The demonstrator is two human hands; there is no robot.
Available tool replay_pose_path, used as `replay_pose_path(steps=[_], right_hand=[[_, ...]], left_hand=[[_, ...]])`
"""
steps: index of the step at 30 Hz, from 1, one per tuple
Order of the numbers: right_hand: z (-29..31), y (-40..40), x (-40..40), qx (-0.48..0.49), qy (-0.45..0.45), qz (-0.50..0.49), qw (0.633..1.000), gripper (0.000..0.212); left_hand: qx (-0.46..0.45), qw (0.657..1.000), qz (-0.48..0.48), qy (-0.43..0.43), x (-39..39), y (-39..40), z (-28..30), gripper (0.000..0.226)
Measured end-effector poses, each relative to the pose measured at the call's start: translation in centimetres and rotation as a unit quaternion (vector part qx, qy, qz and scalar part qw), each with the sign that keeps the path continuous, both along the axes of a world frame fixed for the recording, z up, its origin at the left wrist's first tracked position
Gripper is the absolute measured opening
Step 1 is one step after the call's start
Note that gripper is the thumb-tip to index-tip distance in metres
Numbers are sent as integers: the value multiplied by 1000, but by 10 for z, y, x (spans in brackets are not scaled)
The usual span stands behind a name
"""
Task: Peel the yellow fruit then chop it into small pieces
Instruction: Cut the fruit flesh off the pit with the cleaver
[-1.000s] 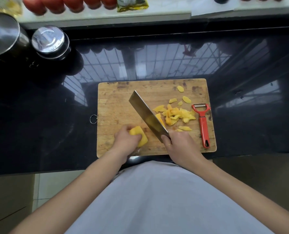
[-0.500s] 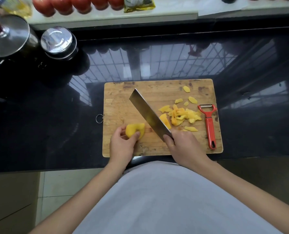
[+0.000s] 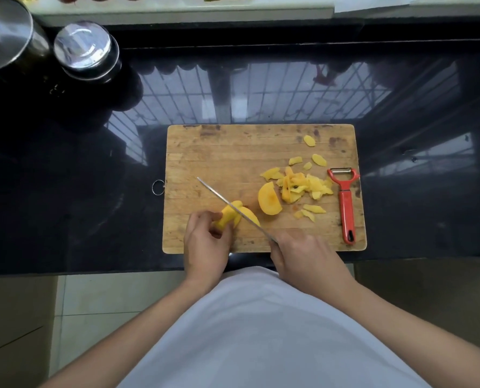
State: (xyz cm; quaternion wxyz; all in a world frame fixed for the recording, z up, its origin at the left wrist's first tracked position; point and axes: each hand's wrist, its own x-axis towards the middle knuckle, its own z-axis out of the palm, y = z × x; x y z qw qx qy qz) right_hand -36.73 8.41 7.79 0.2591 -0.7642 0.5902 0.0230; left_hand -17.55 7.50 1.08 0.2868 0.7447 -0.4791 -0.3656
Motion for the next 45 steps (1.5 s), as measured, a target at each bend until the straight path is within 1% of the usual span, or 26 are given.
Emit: replay_pose_path(steps=[3,4,8,13,15,18,20,21,23,25,31,37,41,43,45], right_hand=[[-1,4,-4,-33,23,27,999,10],[-1,5,-6,-39,26,30,998,9],[-3,6,-9,-41,51,43,997,11],[-2,6,-5,-24,70,33,997,8],[1,4,-4,-17,73,39,996,12],[6,0,0,-5,65,40,997,28],[5,-2,1,2,62,32,998,34],[5,-3,2,16,64,30,997,33],[0,-1,1,17,83,30,996,22],[2,-2,3,55,105,35,992,16],[10,-15,16,116,128,37,984,11],[4,-17,17,111,142,40,983,12],[-4,-21,20,123,134,29,983,14],[-10,-26,17,157,104,3,982,14],[-16,-28,10,169,64,-31,983,16]], left_hand=[[-10,1000,-2,-6,-1,1,-3,13],[-10,1000,-1,-5,0,1,-4,13],[-11,1000,1,-4,1,1,-7,13],[-6,1000,-2,-2,0,-2,-3,12],[-3,1000,-8,-6,-1,-3,-1,12],[-2,1000,-19,-15,-1,-3,0,12],[-3,999,-24,-21,-1,-3,0,12],[-3,999,-27,-25,-1,-4,1,12],[-4,999,-34,-32,-1,-4,2,13],[-5,999,-38,-35,-1,-4,1,13],[9,998,-41,-41,-1,-6,0,12],[26,998,-47,-40,-2,-8,5,10],[32,997,-56,-42,-1,-8,3,13],[28,997,-66,-42,1,-6,3,16],[27,996,-75,-39,5,-4,2,13]])
